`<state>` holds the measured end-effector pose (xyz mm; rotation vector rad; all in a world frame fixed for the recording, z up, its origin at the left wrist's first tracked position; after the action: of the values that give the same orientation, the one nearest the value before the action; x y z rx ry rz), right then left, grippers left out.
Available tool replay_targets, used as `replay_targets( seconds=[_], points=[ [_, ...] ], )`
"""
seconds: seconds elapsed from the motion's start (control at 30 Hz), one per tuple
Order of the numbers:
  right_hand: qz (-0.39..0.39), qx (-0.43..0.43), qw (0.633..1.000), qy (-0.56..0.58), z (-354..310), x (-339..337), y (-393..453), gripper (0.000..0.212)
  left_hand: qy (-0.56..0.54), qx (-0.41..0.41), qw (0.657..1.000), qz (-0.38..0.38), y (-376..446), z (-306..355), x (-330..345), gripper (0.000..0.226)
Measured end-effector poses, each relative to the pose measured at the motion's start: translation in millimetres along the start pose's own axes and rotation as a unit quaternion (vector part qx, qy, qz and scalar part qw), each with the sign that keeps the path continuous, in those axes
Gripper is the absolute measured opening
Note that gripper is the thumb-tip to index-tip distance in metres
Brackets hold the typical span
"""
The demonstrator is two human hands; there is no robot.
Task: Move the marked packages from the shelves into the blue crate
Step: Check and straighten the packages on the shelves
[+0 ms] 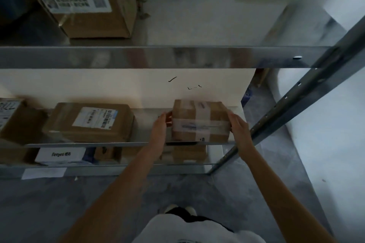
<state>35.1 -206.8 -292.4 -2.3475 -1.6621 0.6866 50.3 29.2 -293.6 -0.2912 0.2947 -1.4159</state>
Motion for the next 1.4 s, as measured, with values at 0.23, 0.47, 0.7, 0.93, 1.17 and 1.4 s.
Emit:
replay_targets(
  seconds=[0.23,0.47,0.7,0.93,1.17,1.4],
  points=[
    [-0.105,0.035,0.988,0.109,-12,1,-8,0.066,-0.093,-0.012,0.995,0.034,-8,21,-25,0.026],
    [-0.084,0.032,0.994,0.061,-11,10,-5,0.042,-0.03,-0.007,0.999,-0.014,-13,23,-26,0.031],
    [-0.081,0.058,0.994,0.039,-5,22,-16,0.044,0.02,0.026,0.998,-0.061,-15,12,-26,0.029],
    [-0.082,0.057,0.995,-0.01,1,36,-4,0.016,0.082,0.022,0.992,-0.089,-3,2,-25,0.036],
    [-0.059,0.06,0.996,-0.026,21,47,0,0.041,0.126,0.015,0.987,-0.103,15,-9,-23,0.038],
    [-0.062,0.076,0.995,-0.01,21,49,1,0.05,0.133,0.008,0.985,-0.113,25,-6,-21,0.04]
  ],
)
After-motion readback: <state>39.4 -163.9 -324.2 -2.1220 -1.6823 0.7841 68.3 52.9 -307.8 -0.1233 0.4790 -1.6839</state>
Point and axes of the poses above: each hand's wrist, its own y-axis towards the middle knuckle, its own x-axis out of the palm, z = x × y, the point moved 4 cm from there along y, towards the middle knuckle, and after that the axes turned 6 degrees about x, right-handed, at the moved point
